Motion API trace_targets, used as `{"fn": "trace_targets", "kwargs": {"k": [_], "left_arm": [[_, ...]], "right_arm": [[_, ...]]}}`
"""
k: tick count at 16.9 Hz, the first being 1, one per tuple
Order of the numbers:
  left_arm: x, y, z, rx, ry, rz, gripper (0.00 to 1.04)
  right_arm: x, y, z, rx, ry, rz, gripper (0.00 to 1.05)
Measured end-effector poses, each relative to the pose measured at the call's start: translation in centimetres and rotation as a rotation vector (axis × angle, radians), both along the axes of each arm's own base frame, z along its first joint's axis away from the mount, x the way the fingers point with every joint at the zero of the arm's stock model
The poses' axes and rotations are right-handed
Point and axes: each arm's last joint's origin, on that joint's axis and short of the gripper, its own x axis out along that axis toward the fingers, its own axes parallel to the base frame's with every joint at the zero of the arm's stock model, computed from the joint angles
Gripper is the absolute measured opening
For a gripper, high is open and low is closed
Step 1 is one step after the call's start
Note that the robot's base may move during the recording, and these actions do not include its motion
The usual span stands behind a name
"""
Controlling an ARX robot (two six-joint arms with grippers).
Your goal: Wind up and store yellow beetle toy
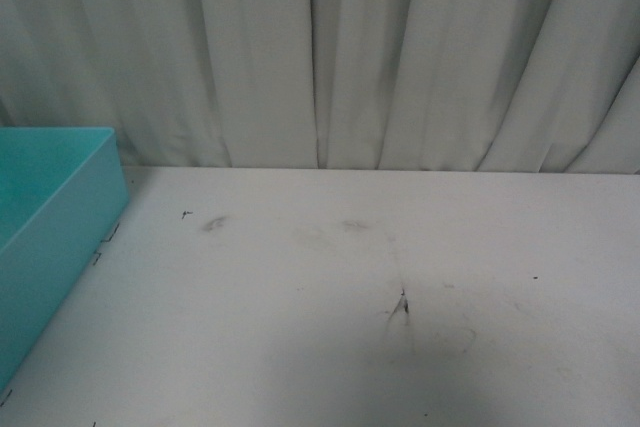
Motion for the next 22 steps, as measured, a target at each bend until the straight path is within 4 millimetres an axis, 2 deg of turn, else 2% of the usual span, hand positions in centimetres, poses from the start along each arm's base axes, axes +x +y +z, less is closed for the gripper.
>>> {"fn": "trace_targets", "kwargs": {"k": [1, 3, 4, 7, 8, 10, 12, 17, 22], "left_arm": [[-2.0, -1.7, 0.3, -0.017, -0.161, 0.050, 0.81], [-7.5, -6.7, 0.2, -0.111, -0.404, 0.034, 0.58], [-9.3, -8.1, -0.2, -0.130, -0.463, 0.020, 0.47], [-12.7, -10.3, -6.2, -0.189, -0.361, 0.080, 0.10], [-13.6, -11.2, -7.1, -0.200, -0.361, 0.069, 0.02], [-15.4, -12.2, -7.3, -0.193, -0.412, 0.057, 0.02], [-16.8, -12.9, -9.1, -0.195, -0.377, 0.072, 0.02], [-19.4, -14.8, -10.7, -0.195, -0.382, 0.067, 0.02], [-21.3, -14.8, -11.6, -0.194, -0.386, 0.070, 0.02]], "right_arm": [[0.0, 0.0, 0.0, 0.000, -0.001, 0.000, 0.98], [0.0, 0.0, 0.0, 0.000, 0.000, 0.000, 0.98], [0.0, 0.0, 0.0, 0.000, 0.000, 0.000, 0.98], [0.0, 0.0, 0.0, 0.000, 0.000, 0.000, 0.98], [0.0, 0.0, 0.0, 0.000, 0.000, 0.000, 0.98], [0.0, 0.0, 0.0, 0.000, 0.000, 0.000, 0.98], [0.0, 0.0, 0.0, 0.000, 0.000, 0.000, 0.98], [0.0, 0.0, 0.0, 0.000, 0.000, 0.000, 0.98], [0.0, 0.0, 0.0, 0.000, 0.000, 0.000, 0.98]]}}
